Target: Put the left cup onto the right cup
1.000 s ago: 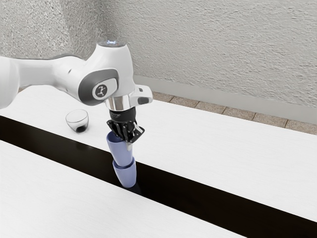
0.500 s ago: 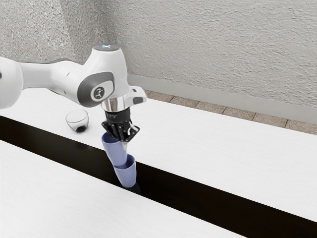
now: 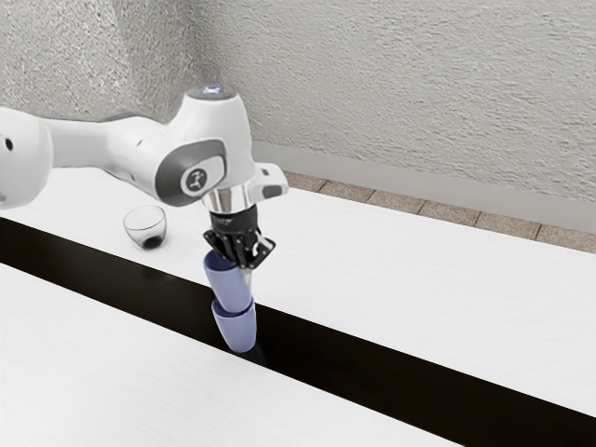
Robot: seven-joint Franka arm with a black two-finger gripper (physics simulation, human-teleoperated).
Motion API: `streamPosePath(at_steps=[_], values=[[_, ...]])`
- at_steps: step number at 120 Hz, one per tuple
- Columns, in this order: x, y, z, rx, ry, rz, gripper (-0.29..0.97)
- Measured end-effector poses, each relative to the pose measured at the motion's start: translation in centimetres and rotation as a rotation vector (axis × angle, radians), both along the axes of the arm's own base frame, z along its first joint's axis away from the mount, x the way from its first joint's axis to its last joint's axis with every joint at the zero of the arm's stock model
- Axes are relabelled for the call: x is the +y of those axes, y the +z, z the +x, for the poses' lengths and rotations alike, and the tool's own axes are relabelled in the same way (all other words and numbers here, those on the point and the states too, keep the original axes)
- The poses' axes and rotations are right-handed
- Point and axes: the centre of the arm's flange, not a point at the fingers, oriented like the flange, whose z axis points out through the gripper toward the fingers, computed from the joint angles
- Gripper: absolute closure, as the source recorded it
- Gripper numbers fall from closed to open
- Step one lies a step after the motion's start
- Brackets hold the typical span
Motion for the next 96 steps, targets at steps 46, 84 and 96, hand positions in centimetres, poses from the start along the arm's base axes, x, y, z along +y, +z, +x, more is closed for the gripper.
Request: streamPosePath(at_steps=[46,84,96], values=[[0.8,-0.4,0.4,-0.007,0.031,-0.004,0.78],[0.2,-0.9,0.9,-0.007,0.029,-0.002,0.78],[0.4,-1.1,0.8,-0.004,0.034,-0.002,0.78]])
